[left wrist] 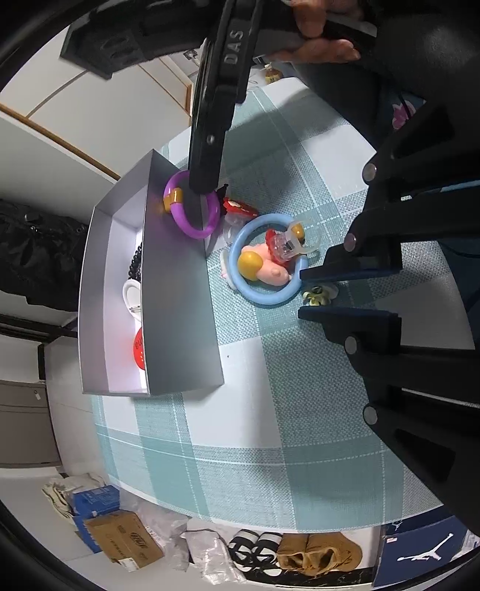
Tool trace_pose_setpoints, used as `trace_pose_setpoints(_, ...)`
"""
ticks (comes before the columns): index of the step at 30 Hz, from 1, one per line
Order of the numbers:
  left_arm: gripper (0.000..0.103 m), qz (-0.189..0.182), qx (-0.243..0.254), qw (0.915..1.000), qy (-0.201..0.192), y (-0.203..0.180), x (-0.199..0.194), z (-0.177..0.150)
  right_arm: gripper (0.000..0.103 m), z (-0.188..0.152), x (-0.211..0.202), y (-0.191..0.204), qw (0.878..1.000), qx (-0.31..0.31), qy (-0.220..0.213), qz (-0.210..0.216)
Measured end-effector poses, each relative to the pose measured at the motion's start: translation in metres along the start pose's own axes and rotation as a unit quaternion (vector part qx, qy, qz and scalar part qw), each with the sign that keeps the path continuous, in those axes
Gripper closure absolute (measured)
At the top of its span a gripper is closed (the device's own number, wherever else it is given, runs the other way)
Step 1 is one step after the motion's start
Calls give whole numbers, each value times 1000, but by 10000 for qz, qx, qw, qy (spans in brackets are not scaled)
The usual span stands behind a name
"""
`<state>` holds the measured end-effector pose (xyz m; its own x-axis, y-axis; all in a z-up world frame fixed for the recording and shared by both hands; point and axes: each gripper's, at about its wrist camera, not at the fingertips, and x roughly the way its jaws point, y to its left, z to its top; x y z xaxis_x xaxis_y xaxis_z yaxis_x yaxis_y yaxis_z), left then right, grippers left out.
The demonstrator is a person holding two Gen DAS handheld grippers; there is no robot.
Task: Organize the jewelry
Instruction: 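Grasp the purple ring with the right gripper and lift it, then carry the purple ring over the gray box and open the right gripper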
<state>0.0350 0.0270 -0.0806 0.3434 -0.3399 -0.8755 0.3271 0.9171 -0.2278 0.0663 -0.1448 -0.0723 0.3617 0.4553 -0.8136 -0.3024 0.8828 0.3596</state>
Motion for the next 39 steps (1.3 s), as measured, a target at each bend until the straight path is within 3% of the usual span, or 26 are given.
trace_pose_setpoints(3,95,-39,12,10000,-2,0,0,1,68,2,7,-1,9999,83,74,17)
trace_pose_setpoints(5,95,-50,-18,10000,-21,1,-1,1,85,5,11,-1,9999,118,103,23)
trace_pose_setpoints(7,95,-58,-58,10000,-49,3,-3,1,93,6,11,-2,9998,148,101,53)
trace_pose_setpoints(23,95,-211,-523,9959,-704,13,-41,11,96,4,-10,7,9991,156,-218,339)
trace_pose_setpoints(34,95,-383,-618,9866,-1458,8,-70,45,96,19,-44,7,9943,296,-806,634)
trace_pose_setpoints(39,95,-516,-716,9840,-1547,11,-67,63,96,32,-52,2,9919,409,-979,704)
